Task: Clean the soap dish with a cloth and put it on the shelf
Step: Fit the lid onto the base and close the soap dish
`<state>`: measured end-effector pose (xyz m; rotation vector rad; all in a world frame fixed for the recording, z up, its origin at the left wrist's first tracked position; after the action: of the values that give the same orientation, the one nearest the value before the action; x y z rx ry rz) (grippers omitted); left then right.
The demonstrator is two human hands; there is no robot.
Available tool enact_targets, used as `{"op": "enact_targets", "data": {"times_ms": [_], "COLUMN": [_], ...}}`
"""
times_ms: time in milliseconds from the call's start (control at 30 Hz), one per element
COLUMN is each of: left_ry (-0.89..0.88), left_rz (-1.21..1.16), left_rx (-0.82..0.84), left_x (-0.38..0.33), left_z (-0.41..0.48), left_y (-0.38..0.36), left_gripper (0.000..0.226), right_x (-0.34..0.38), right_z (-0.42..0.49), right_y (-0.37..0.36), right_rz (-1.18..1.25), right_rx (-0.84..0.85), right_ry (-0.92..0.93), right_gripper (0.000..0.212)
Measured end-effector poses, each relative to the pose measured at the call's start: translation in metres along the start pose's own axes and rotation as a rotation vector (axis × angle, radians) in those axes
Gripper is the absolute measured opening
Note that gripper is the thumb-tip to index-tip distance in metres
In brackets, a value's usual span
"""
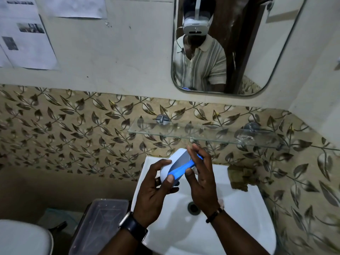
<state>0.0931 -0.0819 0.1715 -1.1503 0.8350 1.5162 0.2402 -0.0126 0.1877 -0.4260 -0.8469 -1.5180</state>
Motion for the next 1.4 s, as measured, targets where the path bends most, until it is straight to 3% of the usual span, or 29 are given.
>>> {"op": "enact_targets", "data": {"times_ms": [267, 400, 633, 767, 967, 1400], "left_ry": [0.06, 0.111, 0.155, 0.083, -0.009, -0.023], "left_rz": [-0.012, -0.03, -0.076, 0.027, 0.044, 0.014], "left_rx": [0.023, 0.059, -0.082, -0.135, -0.099, -0.094], "left_x": [0.006, 0.01, 0.003, -0.001, -0.012, -0.017], "left_z": [-0.005, -0.007, -0.001, 0.003, 0.002, 0.002], "left_y": [-0.017, -0.024, -0.028, -0.022, -0.025, -0.027], "left_gripper": [0.047, 0.051, 0.039, 0.036, 0.039, 0.042], "right_x": [-0.007, -0.013, -0.011, -0.012, -0.01, -0.003], "right_z": [-0.009, -0.011, -0.01, -0.006, -0.004, -0.006], "right_y": [-0.002, -0.002, -0.002, 0.003, 0.008, 0.012], "right_rz": [0.325, 0.395, 0.407, 0.391, 0.38, 0.292], "right_rx": [-0.186, -0.238, -0.22, -0.213, -0.217, -0.159], "right_ry": [-0.244, -0.296, -0.291, -0.271, -0.264, -0.169], "right_gripper": [0.074, 0.074, 0.077, 0.08, 0.077, 0.071]}}
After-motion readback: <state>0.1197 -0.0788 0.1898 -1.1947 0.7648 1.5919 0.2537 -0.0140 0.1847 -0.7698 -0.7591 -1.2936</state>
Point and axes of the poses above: each hand's wrist, its own z-axis towards the middle knuckle, its own y-axis out of the back of the hand, x = y × z, the point moved 5 cm from there along z, towards the middle knuckle, and after that the axes turned 2 degrees about z, right-handed, at the moved point
